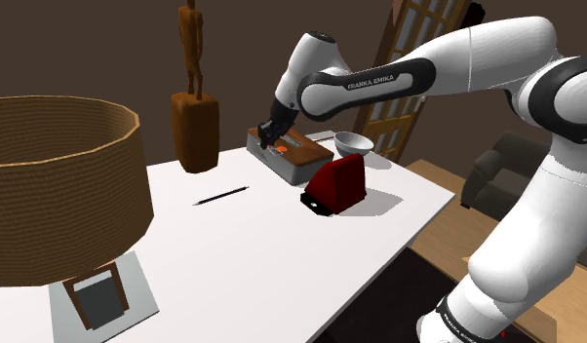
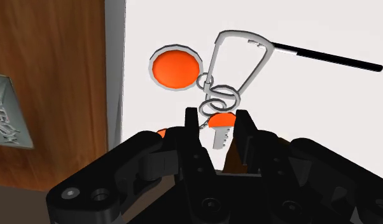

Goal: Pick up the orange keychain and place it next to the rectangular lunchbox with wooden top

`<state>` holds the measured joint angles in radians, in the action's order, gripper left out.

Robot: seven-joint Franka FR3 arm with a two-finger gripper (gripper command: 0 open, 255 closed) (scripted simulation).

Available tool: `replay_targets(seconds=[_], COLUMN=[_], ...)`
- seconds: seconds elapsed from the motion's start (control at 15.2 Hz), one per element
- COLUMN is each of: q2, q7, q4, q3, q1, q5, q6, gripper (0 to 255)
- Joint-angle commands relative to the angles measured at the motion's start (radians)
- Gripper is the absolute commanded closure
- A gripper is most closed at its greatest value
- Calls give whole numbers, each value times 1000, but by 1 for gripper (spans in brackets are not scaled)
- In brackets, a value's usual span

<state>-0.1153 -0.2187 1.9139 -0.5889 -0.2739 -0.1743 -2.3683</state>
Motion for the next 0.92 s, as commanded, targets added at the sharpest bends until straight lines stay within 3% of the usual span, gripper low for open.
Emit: replay_targets(seconds=[0.0,0.86], q2=[-8,-89], q7=[-4,-79], q4=[18,106], q3=[2,28], q1=[0,21], q5=[-9,-107], q6=[-25,-175], gripper=[255,255])
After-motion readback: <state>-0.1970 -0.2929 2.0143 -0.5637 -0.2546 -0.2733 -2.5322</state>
